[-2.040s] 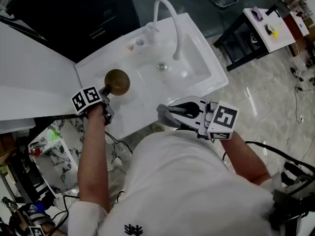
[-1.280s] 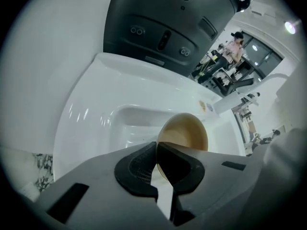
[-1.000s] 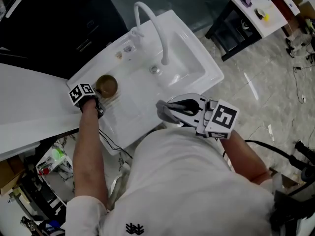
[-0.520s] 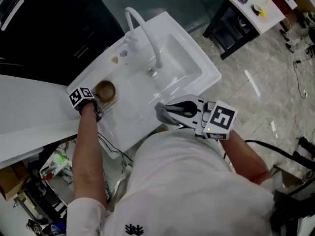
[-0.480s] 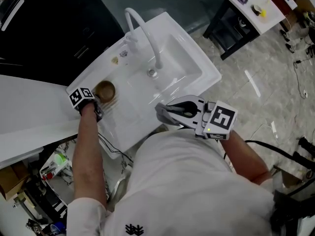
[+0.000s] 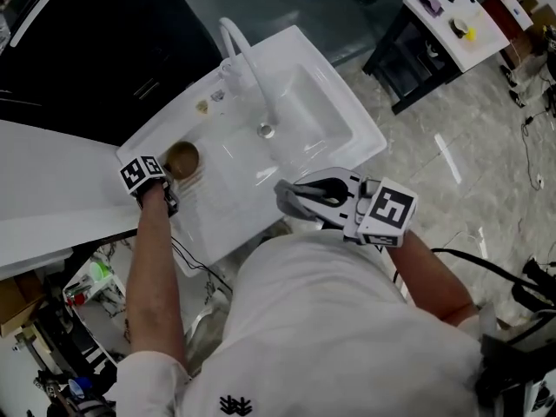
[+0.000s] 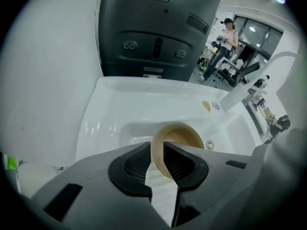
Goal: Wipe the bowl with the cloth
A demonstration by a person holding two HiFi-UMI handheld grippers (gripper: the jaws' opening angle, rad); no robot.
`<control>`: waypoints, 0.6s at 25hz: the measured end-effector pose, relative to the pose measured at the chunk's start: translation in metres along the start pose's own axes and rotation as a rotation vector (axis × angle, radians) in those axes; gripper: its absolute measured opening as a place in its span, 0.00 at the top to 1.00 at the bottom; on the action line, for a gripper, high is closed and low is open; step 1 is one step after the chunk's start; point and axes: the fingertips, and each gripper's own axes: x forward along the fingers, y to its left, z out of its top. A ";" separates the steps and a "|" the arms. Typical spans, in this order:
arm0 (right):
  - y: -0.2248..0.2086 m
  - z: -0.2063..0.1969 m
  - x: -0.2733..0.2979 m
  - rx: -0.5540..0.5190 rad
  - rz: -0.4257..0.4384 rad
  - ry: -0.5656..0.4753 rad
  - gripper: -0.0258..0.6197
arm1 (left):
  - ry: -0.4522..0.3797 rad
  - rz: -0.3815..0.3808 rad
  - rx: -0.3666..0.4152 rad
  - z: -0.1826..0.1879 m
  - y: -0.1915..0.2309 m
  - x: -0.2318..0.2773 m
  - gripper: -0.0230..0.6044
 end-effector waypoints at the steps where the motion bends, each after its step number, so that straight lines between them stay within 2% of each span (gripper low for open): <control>1: 0.000 0.001 -0.002 -0.005 0.007 0.002 0.91 | -0.027 0.012 0.016 0.002 -0.002 -0.006 0.82; 5: -0.002 0.002 -0.011 -0.033 0.040 0.018 0.91 | -0.154 0.020 0.062 0.007 -0.019 -0.035 0.82; 8: -0.007 0.004 -0.018 -0.047 0.060 0.026 0.91 | -0.260 -0.012 0.041 0.005 -0.042 -0.058 0.86; 12: -0.015 0.004 -0.023 -0.053 0.107 0.044 0.91 | -0.431 -0.115 0.039 -0.009 -0.084 -0.103 0.93; 15: -0.018 0.004 -0.027 -0.056 0.149 0.064 0.91 | -0.510 -0.230 0.078 -0.031 -0.130 -0.139 0.94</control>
